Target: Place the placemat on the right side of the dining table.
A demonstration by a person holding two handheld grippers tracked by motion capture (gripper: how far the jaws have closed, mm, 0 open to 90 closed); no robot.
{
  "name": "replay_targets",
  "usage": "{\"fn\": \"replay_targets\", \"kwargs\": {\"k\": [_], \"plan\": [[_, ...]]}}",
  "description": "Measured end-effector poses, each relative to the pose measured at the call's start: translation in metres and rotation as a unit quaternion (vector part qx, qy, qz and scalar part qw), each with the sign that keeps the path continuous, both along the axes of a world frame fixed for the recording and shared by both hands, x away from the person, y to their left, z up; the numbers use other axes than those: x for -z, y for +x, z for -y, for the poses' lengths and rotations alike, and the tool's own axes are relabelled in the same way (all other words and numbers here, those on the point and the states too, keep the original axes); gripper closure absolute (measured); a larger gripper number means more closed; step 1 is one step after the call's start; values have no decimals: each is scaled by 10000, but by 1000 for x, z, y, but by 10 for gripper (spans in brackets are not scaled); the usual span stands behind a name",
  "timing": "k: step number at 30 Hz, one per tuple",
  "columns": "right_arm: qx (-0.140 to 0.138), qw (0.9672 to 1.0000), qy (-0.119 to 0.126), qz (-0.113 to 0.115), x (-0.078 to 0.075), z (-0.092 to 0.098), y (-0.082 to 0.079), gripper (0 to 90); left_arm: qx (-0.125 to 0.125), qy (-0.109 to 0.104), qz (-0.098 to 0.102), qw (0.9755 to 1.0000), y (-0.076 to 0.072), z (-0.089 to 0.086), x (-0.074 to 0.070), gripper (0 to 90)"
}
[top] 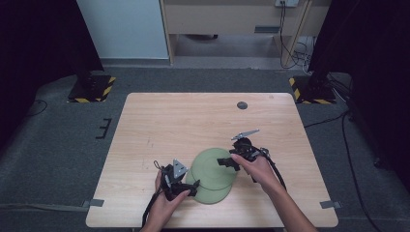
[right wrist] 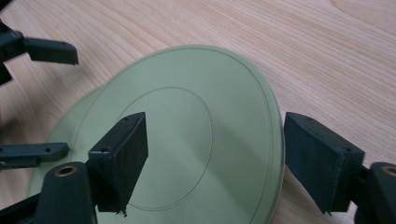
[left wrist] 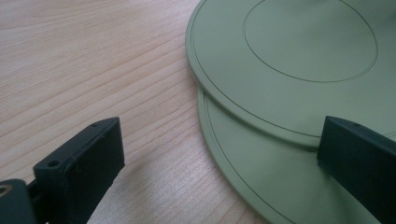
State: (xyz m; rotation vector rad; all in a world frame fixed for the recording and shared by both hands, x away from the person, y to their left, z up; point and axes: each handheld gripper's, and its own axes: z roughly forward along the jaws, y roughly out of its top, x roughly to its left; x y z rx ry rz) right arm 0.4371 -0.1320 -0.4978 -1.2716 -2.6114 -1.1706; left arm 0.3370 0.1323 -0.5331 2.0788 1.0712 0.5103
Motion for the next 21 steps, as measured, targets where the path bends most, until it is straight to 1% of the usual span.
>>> {"fn": "replay_targets", "kwargs": {"k": [3, 5, 6, 8, 9, 10, 12, 13, 14, 15, 16, 17, 18, 19, 20, 21], "plan": [[14, 10000, 62, -21, 0, 2, 1, 263, 0, 1, -1, 10000, 0, 0, 0, 2], [-5, 10000, 75, 19, -2, 2, 0, 277, 1, -1, -2, 10000, 0, 0, 0, 2], [5, 9999, 135, 45, -4, 3, -1, 306, 4, -10, -11, 10000, 0, 0, 0, 2], [-19, 9998, 202, 78, -7, 4, -2, 335, 5, -12, -11, 10000, 0, 0, 0, 2], [-19, 9998, 202, 78, -7, 4, -2, 335, 4, -9, -9, 10000, 0, 0, 0, 2], [-97, 9996, 279, 32, -9, 5, -4, 368, 1, -6, -5, 10000, 0, 0, 0, 2], [-148, 9995, 285, -10, -9, 5, -5, 371, 4, -7, -9, 10000, 0, 0, 0, 1], [-207, 9995, 257, -7, -9, 4, -6, 381, 4, -7, -9, 10000, 0, 0, 0, 2], [-261, 9994, 238, 3, -10, 4, -6, 417, 4, -8, -10, 10000, 0, 0, 0, 1], [-261, 9994, 238, 3, -10, 4, -6, 417, 4, -8, -10, 10000, 0, 0, 0, 1], [-285, 9993, 258, -6, -10, 4, -6, 438, 5, -8, -11, 10000, 0, 0, 0, 1], [-421, 9987, 251, -109, -9, 3, -7, 469, 4, -13, -10, 10000, 0, 0, 0, 1], [-421, 9987, 251, -109, -9, 3, -7, 469, 4, -13, -10, 10000, 0, 0, 0, 1], [-439, 9988, 183, -87, -9, 3, -8, 491, 1, -15, -9, 10000, 0, 0, 0, 1], [-467, 9989, 39, -51, -9, 2, -8, 516, -3, -11, -4, 10000, 0, 0, 0, 2], [-468, 9989, -12, -17, -9, 2, -7, 537, -10, -10, -1, 10000, 0, 0, 0, 2]]}}
